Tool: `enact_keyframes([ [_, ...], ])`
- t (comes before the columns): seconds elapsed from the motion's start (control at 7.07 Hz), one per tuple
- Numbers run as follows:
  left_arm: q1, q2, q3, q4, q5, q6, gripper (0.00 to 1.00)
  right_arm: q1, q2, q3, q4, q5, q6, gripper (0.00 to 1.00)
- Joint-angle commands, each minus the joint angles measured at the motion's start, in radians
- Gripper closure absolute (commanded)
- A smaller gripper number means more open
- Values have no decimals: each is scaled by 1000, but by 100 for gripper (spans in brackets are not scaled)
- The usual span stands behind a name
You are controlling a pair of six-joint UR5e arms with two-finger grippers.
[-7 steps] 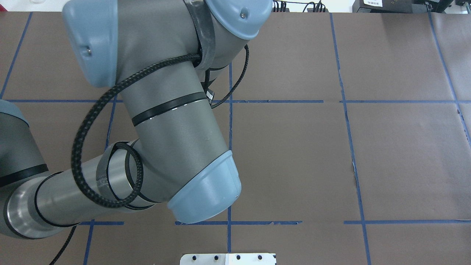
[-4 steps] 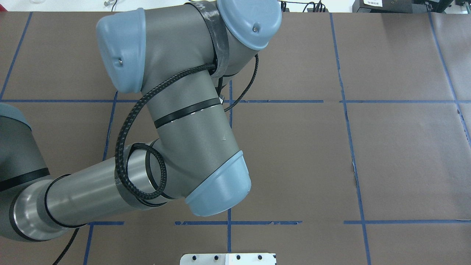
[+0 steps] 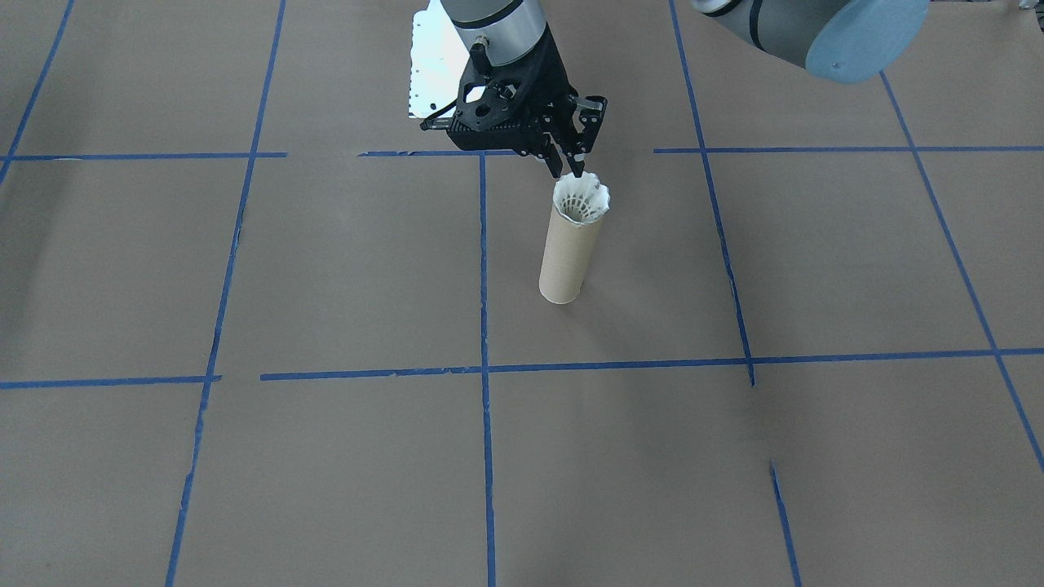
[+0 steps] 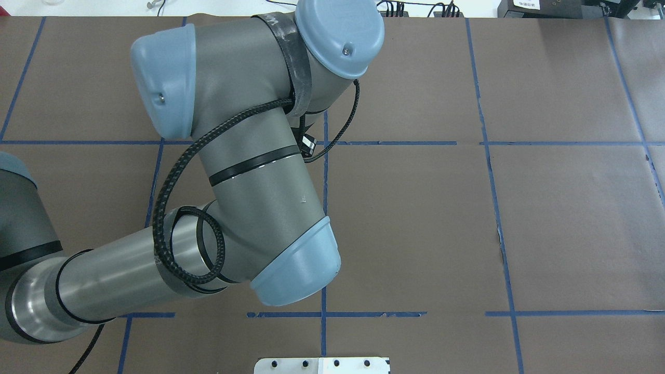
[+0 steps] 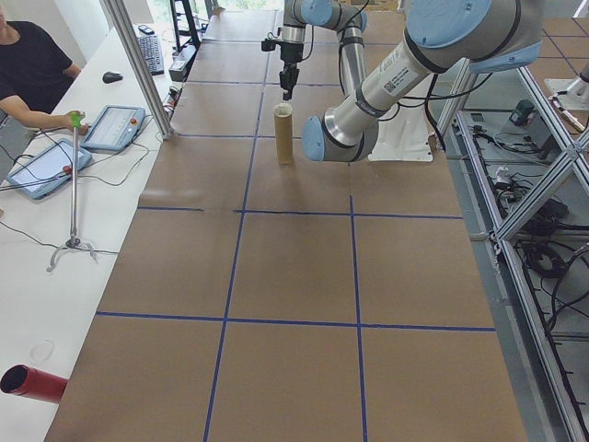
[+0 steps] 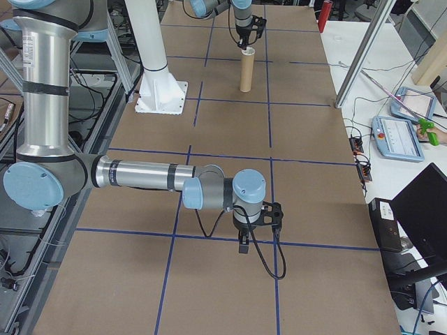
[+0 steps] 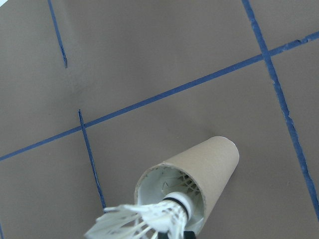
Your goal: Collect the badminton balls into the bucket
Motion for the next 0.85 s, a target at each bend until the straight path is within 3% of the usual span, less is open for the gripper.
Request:
enact_keyframes([
  [0.0, -1, 42, -67, -20, -1, 1, 0, 0, 0, 0, 0, -2, 0, 0],
  [0.28, -45, 96, -132, -72, -5, 105, 0, 0, 0, 0, 0, 0, 0, 0],
  [0.42, -129, 119, -134, -121, -16, 217, 0, 0, 0, 0, 0, 0, 0, 0],
  [0.71, -339, 301, -134, -333, -213, 432, 0, 0, 0, 0, 0, 0, 0, 0],
])
